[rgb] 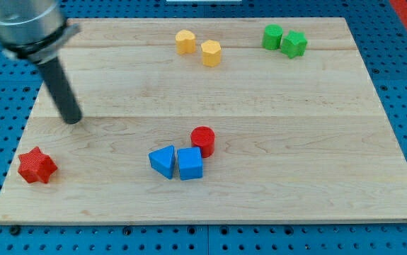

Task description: Move the red star into the blue triangle

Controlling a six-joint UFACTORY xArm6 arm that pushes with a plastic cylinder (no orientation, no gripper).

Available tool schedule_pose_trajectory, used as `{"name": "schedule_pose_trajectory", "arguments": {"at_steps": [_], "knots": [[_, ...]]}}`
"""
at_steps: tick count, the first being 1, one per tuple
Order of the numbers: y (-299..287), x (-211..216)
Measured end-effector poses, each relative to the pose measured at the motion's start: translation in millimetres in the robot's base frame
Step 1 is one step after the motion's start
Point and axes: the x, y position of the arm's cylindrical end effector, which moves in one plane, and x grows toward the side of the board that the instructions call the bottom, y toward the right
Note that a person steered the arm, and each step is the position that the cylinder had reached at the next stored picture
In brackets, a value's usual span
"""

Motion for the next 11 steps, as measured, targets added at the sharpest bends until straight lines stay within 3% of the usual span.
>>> {"name": "schedule_pose_trajectory", "arguments": {"at_steps": [1, 2, 4, 6, 7, 8, 10, 11], "knots": [[-8, 47], [-77, 57], [-42, 145], [-43, 64], [50, 80], [-25, 86], [-14, 150], [-8, 156]]}}
